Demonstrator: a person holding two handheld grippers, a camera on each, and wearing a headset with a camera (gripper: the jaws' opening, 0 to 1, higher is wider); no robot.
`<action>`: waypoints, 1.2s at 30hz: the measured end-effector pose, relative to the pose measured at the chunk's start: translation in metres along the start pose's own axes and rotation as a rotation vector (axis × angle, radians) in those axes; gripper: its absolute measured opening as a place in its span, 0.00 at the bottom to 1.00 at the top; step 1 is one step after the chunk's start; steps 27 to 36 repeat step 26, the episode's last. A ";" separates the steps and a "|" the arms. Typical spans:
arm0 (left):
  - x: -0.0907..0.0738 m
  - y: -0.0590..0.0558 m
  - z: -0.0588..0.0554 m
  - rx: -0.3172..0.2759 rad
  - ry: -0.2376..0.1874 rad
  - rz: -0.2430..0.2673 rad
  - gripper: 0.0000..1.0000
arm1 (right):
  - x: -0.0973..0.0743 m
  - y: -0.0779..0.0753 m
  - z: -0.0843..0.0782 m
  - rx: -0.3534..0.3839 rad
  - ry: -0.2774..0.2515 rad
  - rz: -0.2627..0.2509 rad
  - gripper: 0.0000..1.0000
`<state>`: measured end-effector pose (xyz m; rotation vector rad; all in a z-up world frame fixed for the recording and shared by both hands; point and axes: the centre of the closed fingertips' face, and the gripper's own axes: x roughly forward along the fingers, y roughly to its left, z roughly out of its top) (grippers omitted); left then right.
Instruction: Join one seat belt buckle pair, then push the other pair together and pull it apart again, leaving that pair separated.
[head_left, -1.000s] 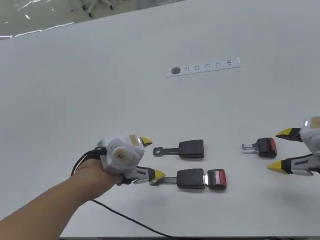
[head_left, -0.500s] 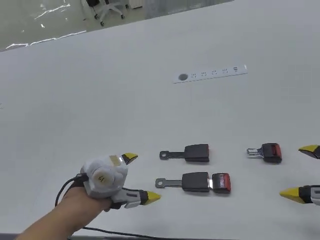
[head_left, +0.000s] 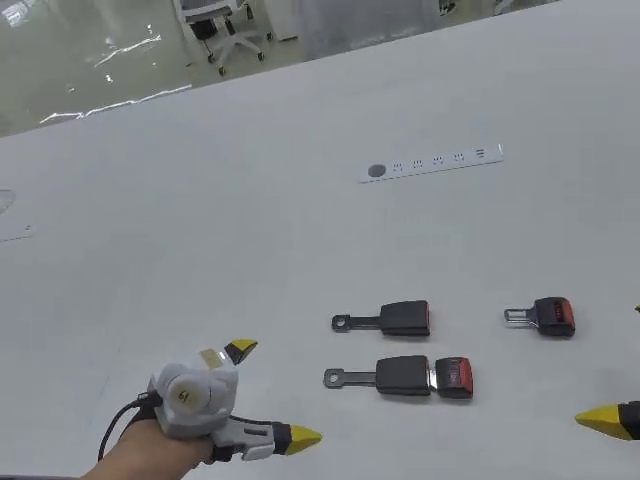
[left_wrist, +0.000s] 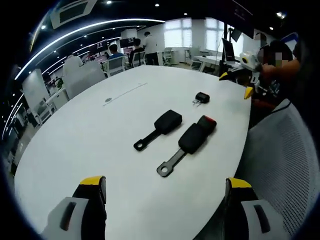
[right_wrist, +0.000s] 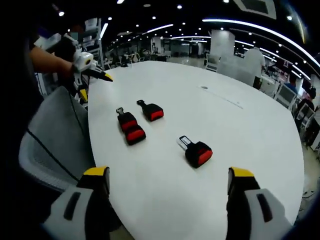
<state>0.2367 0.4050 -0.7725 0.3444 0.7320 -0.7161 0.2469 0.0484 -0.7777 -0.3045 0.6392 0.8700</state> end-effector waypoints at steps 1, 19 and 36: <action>-0.001 0.000 0.001 -0.009 -0.003 0.005 1.00 | 0.000 0.001 -0.002 0.005 0.002 -0.005 1.00; -0.010 -0.006 0.000 0.011 -0.004 0.039 1.00 | -0.008 0.015 -0.006 -0.024 -0.011 -0.009 1.00; -0.014 -0.009 -0.009 -0.013 0.008 0.054 1.00 | -0.012 0.020 -0.009 -0.050 0.010 0.009 1.00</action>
